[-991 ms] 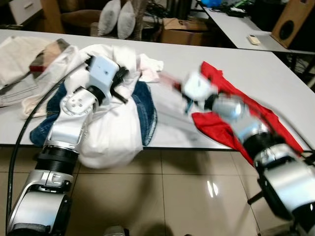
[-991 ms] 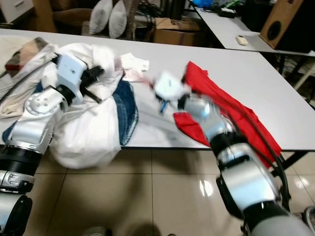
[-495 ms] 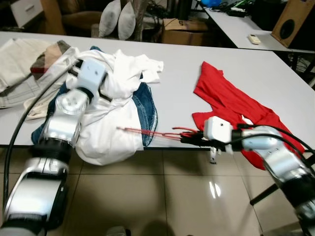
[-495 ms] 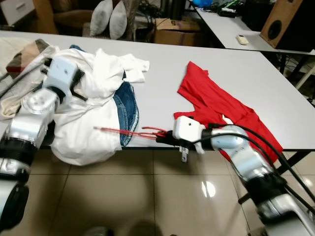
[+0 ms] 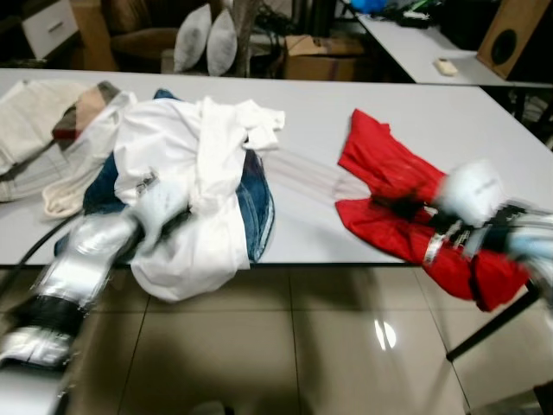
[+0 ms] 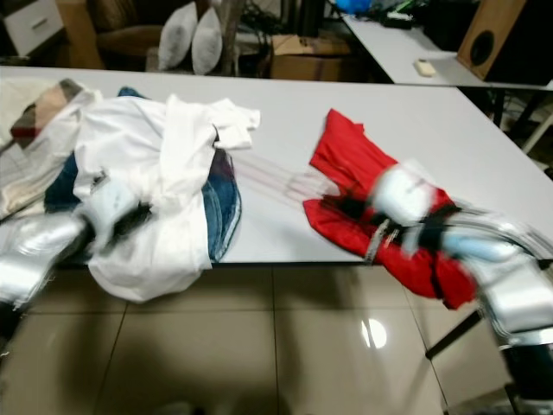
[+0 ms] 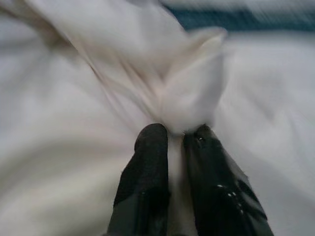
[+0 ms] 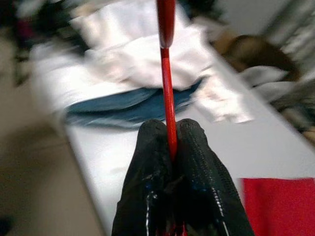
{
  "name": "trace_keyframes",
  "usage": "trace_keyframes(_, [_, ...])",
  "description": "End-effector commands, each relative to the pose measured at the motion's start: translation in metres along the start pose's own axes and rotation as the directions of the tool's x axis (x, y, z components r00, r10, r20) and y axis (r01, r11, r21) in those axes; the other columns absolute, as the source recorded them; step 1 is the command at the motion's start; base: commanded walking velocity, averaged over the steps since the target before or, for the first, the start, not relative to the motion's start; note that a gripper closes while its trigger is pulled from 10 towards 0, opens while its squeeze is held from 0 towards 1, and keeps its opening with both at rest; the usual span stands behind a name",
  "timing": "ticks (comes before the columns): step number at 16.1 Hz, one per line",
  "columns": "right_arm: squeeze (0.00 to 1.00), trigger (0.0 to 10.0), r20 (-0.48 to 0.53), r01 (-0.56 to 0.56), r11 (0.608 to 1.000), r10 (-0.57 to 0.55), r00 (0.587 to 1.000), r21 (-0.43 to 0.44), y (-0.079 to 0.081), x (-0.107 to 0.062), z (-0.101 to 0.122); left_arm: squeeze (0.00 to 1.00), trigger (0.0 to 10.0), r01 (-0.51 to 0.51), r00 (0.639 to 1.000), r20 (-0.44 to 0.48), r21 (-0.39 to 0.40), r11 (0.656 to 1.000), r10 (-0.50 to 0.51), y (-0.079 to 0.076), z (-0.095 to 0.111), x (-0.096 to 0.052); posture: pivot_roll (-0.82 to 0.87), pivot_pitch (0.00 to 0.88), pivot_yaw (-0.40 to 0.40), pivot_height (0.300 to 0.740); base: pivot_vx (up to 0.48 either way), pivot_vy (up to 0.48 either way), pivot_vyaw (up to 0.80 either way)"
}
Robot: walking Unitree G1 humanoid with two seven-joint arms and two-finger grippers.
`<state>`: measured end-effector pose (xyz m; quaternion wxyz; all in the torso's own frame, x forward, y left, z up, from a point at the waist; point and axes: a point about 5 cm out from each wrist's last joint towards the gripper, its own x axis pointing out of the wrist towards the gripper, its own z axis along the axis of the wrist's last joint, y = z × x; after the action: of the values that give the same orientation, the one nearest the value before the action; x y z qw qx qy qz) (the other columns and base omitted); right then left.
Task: Hang hanger
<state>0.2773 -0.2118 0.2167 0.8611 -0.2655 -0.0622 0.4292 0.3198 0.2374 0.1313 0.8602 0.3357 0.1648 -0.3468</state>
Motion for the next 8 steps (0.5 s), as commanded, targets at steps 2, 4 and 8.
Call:
trace_keyframes(2, [0.00,10.0,0.005,0.123,0.983,-0.125,0.992,0.139,0.003,0.007,-0.002,1.00,10.0,0.080,0.985,0.149,0.017,0.997,-0.082,0.001,0.023,-0.029,0.01,0.000,-0.022,0.740,0.000,0.000,0.00])
trace_keyframes(4, [0.00,10.0,-0.059,0.204,0.944,-0.196,0.979,0.260,0.012,0.015,-0.018,1.00,10.0,0.054,0.947,0.318,-0.043,0.998,-0.038,0.010,0.049,-0.050,0.02,0.000,-0.026,0.740,0.000,0.000,0.00])
trace_keyframes(8, [0.00,10.0,-0.128,0.444,0.804,-0.431,0.893,0.395,0.011,0.020,-0.034,1.00,10.0,-0.100,0.822,0.520,-0.267,0.958,0.231,0.025,0.078,-0.055,0.02,0.000,-0.025,0.740,0.000,0.000,0.00])
